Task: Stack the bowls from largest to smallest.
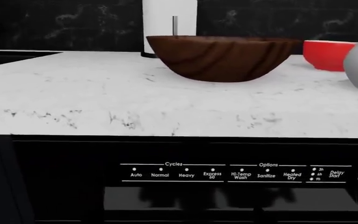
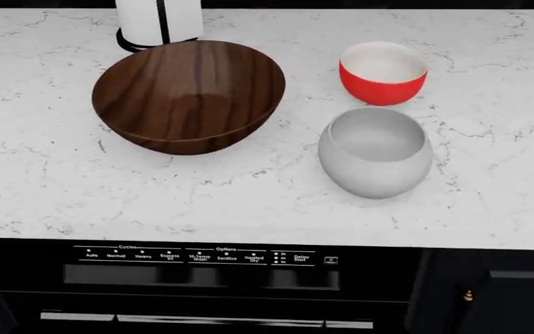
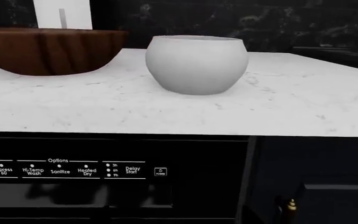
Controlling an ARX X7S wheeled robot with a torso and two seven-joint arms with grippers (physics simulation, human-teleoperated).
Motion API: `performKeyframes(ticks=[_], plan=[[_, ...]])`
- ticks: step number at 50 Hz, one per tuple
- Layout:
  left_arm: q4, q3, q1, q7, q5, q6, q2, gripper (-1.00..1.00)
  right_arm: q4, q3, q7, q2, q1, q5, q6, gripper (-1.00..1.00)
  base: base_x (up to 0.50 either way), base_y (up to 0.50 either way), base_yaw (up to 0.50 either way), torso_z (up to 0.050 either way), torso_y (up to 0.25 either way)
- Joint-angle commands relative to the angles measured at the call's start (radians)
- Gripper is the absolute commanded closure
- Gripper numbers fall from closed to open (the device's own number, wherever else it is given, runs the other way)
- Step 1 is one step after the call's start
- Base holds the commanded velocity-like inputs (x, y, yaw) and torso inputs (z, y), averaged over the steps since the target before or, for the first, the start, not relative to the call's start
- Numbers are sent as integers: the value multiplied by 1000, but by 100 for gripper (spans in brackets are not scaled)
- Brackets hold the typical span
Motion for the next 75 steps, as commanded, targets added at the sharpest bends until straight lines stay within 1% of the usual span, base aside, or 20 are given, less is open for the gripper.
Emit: performKeyframes(ticks=[1, 8, 11, 14, 16, 17, 18, 19, 21, 23, 29, 31, 33, 38, 43, 47, 67, 71, 73, 75], plan=[[190, -18, -22, -34, -119, -274, -48, -100, -275, 35, 49, 43, 26, 50, 206, -100, 0, 0, 0, 0, 0], [570, -70, -85, -160, -189, -590, -136, -100, -583, 107, 132, 104, 64, 128, 508, -100, 0, 0, 0, 0, 0], [722, -79, -161, -205, -231, -764, -178, -100, -708, 128, 170, 125, 121, 167, 670, -100, 0, 0, 0, 0, 0], [789, -112, -236, -238, -298, -901, -183, -100, -802, 152, 193, 145, 192, 212, 809, -100, 0, 0, 0, 0, 0], [799, -114, -257, -237, -311, -931, -194, -100, -842, 179, 204, 150, 227, 246, 882, -100, 0, 0, 0, 0, 0], [805, -123, -260, -237, -323, -942, -194, -100, -855, 191, 207, 151, 235, 259, 905, -100, 0, 0, 0, 0, 0], [809, -180, -263, -221, -415, -989, -172, -100, -874, 199, 216, 161, 232, 254, 916, -100, 0, 0, 0, 0, 0], [823, -199, -268, -224, -452, -1035, -179, -100, -880, 199, 215, 178, 208, 248, 918, -100, 0, 0, 0, 0, 0], [845, -204, -276, -242, -444, -1053, -197, -100, -881, 218, 211, 186, 198, 260, 931, -100, 0, 0, 0, 0, 0], [871, -259, -317, -254, -501, -1111, -203, -100, -882, 316, 186, 177, 193, 328, 951, -100, 0, 0, 0, 0, 0], [862, -317, -329, -246, -518, -1120, -243, -100, -889, 350, 171, 217, 174, 327, 940, -100, 293, 0, 0, 0, 0], [866, -310, -326, -236, -507, -1106, -258, -100, -907, 419, 168, 203, 188, 387, 974, -100, 500, 0, 0, 0, 0], [868, -323, -325, -237, -514, -1110, -264, -100, -918, 420, 170, 219, 183, 384, 982, -100, 500, 0, 0, 0, 0], [884, -378, -346, -252, -551, -1143, -276, -100, -987, 479, 189, 227, 228, 477, 1095, -100, 500, 0, 0, 0, 0], [879, -416, -343, -251, -555, -1134, -292, -100, -1016, 524, 205, 245, 250, 525, 1138, -100, 500, 0, 0, 0, 0], [893, -463, -364, -261, -609, -1181, -301, -100, -1028, 549, 229, 262, 261, 573, 1160, -100, 500, 0, 0, 0, 0], [929, -549, -360, -293, -692, -1238, -334, -100, -1014, 561, 304, 327, 254, 655, 1131, -100, 500, 0, 0, 0, 1], [918, -562, -361, -294, -702, -1243, -342, -100, -993, 594, 348, 326, 329, 732, 1202, -100, 359, 0, 0, 0, 0], [921, -582, -368, -300, -724, -1258, -347, -100, -970, 511, 375, 389, 382, 686, 1245, -100, 0, 0, 0, 0, 5], [921, -592, -372, -304, -737, -1265, -351, -100, -906, 505, 364, 385, 422, 710, 1275, -100, 0, 0, 0, 0, 0]])
